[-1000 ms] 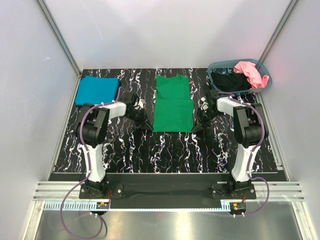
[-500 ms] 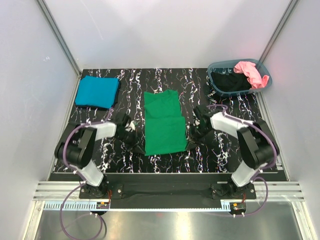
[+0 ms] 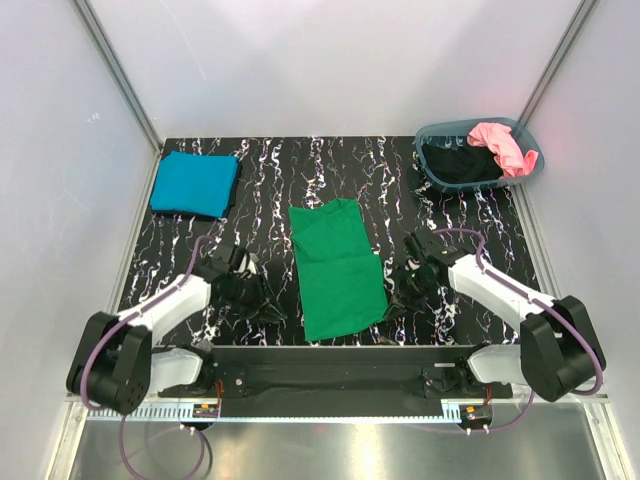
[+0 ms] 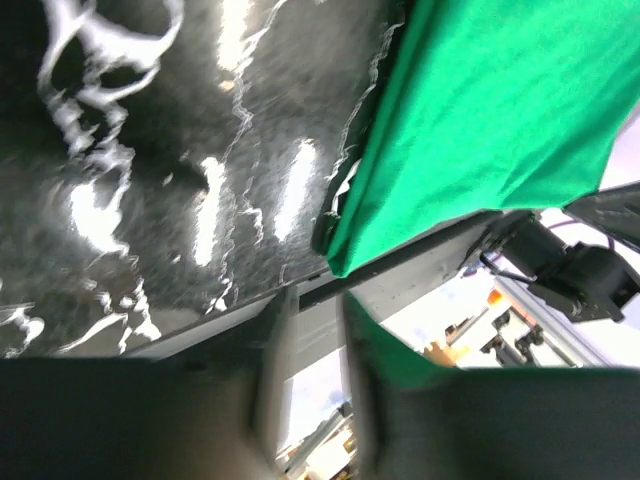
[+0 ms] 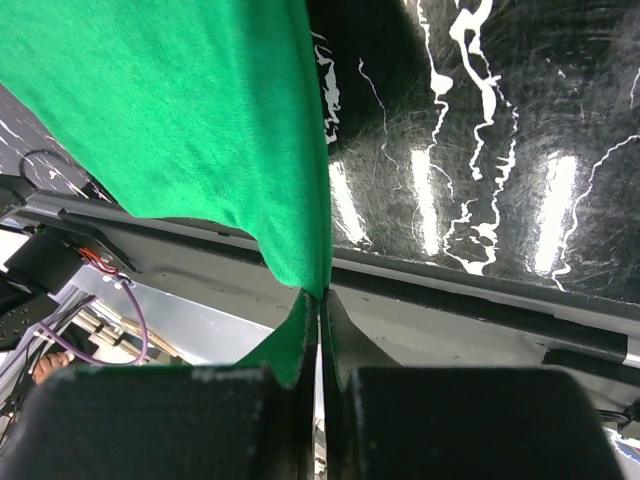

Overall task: Fold and stack the t-shirts
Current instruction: Fold the tshirt

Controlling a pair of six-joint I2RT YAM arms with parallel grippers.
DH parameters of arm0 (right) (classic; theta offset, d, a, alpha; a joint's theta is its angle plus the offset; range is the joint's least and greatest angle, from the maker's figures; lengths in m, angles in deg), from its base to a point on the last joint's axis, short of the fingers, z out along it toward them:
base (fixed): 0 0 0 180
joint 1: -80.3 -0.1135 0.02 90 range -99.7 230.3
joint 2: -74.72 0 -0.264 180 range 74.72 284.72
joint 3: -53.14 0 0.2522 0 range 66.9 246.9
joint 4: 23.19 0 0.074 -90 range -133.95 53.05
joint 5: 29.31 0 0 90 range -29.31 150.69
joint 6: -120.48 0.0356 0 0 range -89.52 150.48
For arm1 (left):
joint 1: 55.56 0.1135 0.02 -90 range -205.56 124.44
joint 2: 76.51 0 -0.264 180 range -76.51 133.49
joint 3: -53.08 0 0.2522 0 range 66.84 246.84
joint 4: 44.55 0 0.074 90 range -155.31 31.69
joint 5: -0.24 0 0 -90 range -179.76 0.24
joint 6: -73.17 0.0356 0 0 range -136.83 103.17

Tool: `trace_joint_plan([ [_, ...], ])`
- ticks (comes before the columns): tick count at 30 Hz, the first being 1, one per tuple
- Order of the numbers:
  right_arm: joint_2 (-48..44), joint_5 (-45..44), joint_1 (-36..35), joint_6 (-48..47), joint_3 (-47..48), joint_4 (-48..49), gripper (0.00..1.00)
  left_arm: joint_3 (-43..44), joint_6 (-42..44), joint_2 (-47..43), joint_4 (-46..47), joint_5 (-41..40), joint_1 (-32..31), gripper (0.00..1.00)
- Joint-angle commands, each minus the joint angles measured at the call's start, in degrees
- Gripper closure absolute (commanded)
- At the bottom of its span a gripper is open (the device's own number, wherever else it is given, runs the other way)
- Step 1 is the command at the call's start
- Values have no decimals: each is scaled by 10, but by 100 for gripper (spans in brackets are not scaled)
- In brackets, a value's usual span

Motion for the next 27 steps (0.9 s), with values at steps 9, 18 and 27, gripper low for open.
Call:
trace_joint_plan([
  [9,-29,19,-4,-1,-27,7,100,-78,-189,-126,96,-62,-93,53],
  [18,-1,17,-4,-18,-5,1,100,-55,-236,16,215,-114,-216,48],
  [27,11,16,-4,-26,-8,5,100,-74,-302,-10,190,-184,-254,55],
])
